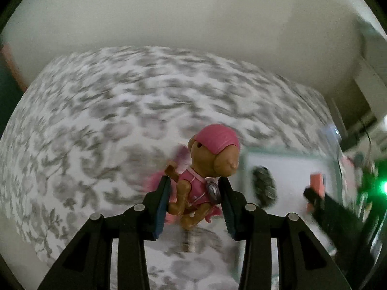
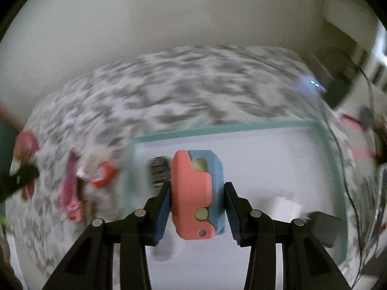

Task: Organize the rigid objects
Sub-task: 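Carry both items over the teal-rimmed tray and open both tools to release them, then move both open tools back over the pile of items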

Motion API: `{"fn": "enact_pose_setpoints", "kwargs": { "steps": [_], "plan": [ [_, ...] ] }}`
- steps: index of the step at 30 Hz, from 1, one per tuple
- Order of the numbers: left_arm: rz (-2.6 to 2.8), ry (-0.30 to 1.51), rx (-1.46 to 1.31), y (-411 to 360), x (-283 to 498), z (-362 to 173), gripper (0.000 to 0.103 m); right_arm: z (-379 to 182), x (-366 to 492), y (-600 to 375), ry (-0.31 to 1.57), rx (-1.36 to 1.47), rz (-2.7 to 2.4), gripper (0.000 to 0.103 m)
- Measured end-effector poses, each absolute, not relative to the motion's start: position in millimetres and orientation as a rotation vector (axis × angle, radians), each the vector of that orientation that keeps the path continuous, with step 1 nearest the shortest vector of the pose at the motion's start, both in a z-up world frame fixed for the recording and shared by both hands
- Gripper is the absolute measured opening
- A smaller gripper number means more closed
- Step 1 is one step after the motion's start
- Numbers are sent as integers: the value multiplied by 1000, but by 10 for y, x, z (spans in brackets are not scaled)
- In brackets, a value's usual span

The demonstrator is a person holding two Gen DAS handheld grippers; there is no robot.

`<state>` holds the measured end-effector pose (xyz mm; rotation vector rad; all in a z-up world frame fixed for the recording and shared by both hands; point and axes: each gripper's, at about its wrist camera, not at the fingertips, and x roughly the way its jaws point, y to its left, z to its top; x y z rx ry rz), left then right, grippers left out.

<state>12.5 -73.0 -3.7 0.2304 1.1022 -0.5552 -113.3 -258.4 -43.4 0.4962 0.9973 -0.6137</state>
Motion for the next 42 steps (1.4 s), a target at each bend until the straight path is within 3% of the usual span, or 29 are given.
{"fn": "enact_pose_setpoints", "kwargs": {
  "steps": [12,21,23,25,27,30,33,42],
  "plan": [
    [-815,1159,448,-1665,-723,-452,42,-607,-1734,-3275,978,626,-828,45],
    [-833,1173,505,-1781,-856,-610,42,-713,-1803,-3358,999,633,-845,45],
    [-829,1176,493,-1774,-825,-602,47,-725,-1782,-3349,1006,625,-840,45],
    [-828,1184,481,-1763,-795,-594,66,-730,-1766,-3336,1013,614,-838,45],
    [-830,1189,471,-1746,-766,-567,69,-738,-1761,-3328,1016,606,-844,45],
    [-820,1189,446,-1703,-703,-506,70,-748,-1762,-3328,1016,603,-852,49],
    [-801,1179,429,-1656,-642,-439,81,-749,-1762,-3326,1013,604,-852,61],
    [-683,1161,318,-1385,-301,-271,82,-704,-1701,-3247,987,549,-830,86]
  ]
}}
